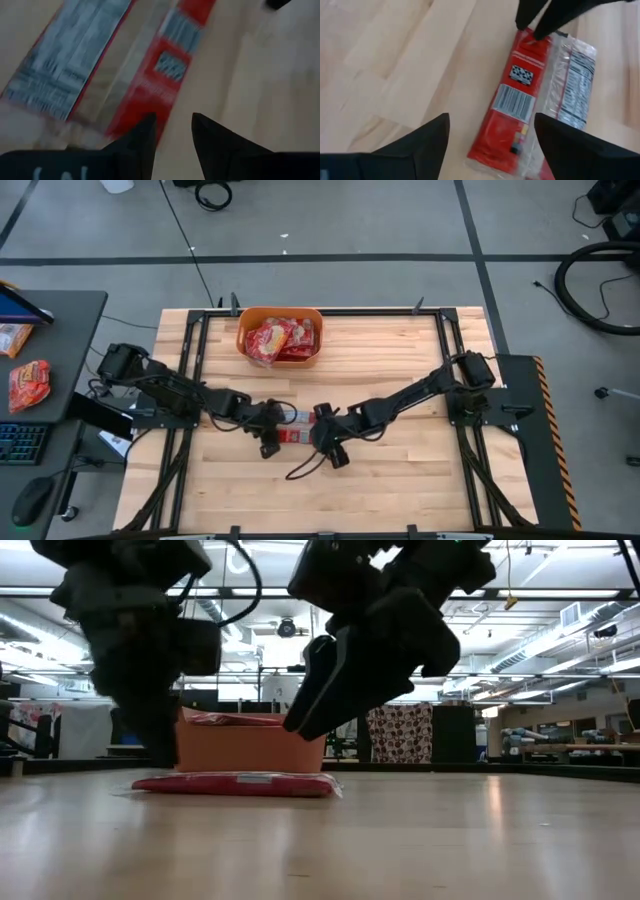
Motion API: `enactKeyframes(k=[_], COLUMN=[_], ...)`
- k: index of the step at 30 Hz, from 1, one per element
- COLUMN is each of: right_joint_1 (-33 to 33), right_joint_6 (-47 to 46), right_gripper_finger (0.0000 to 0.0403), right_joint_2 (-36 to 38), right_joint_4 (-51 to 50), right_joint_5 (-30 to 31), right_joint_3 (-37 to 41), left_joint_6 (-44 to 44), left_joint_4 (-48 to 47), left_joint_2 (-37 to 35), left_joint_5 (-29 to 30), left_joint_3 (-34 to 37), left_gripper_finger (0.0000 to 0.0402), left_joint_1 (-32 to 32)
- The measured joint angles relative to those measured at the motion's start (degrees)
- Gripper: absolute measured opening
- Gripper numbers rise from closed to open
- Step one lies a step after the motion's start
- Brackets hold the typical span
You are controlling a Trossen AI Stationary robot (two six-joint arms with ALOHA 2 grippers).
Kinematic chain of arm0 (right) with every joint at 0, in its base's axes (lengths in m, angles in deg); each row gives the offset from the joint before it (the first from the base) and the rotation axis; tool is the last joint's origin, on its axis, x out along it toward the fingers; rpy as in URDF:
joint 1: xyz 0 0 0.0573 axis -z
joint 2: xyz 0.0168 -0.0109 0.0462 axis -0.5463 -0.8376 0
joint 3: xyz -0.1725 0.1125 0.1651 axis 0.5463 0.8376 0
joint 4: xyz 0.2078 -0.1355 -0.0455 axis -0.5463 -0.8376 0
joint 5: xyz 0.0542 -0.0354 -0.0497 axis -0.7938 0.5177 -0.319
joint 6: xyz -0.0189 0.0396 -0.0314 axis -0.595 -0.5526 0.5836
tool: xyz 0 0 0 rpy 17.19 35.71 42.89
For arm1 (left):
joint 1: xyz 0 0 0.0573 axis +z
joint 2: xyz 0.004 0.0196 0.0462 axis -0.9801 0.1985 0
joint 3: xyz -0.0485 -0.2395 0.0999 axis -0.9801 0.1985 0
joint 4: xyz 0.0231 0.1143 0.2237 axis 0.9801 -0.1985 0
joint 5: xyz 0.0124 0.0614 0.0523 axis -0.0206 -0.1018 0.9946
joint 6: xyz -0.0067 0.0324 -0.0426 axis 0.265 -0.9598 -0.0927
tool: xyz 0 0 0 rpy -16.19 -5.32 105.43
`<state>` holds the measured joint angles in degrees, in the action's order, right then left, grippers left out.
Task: Sort popcorn bags into baskets
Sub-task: Put the red popcorn bag into the orange bin
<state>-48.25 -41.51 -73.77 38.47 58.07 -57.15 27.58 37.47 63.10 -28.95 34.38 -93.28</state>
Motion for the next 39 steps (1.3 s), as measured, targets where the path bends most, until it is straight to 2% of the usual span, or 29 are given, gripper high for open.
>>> enactKeyframes(k=[5, 10, 12, 17, 22, 24, 27, 33, 39], right_joint_1=[-1.1, -1.3, -1.3, -1.4, -1.4, -1.3, -1.3, -2.2, -1.6], right_joint_6=[0.5, 2.1, 2.1, 2.1, 3.5, 4.5, 5.2, 5.5, 5.3], right_gripper_finger=[0.0299, 0.0290, 0.0287, 0.0284, 0.0283, 0.0283, 0.0283, 0.0283, 0.0283], right_joint_2=[-0.7, -2.9, -4.3, -6.6, -6.6, -6.6, -6.6, -6.6, -6.5], right_joint_4=[2.5, 6.4, 8.8, 11.6, 11.2, 11.2, 11.4, 11.3, 11.4], right_joint_5=[0.7, 2.0, 3.0, 9.3, 15.4, 14.8, 10.5, 10.8, 10.8], right_joint_3=[-0.1, -0.1, -0.1, 0.0, 0.0, 0.0, 0.0, 0.0, 3.0], left_joint_6=[-7.7, -13.7, -15.1, -16.7, -16.7, -16.7, -16.6, -16.1, -9.9], left_joint_4=[0.7, -1.3, -3.3, -8.1, -5.5, -4.3, -3.8, -3.1, -1.9], left_joint_2=[-0.4, -0.4, 0.2, 2.1, 5.5, 6.3, 7.1, 7.1, 7.3], left_joint_5=[3.1, 15.3, 17.9, 15.5, 8.6, 7.4, 6.5, 6.2, 6.2], left_joint_3=[-3.0, -3.4, -3.4, -3.3, -3.3, -3.5, -3.6, -3.5, -3.4], left_gripper_finger=[0.0127, 0.0127, 0.0127, 0.0127, 0.0127, 0.0127, 0.0127, 0.0127, 0.0127], left_joint_1=[1.3, 3.4, 4.8, 8.7, 10.1, 9.9, 9.5, 9.0, 8.2])
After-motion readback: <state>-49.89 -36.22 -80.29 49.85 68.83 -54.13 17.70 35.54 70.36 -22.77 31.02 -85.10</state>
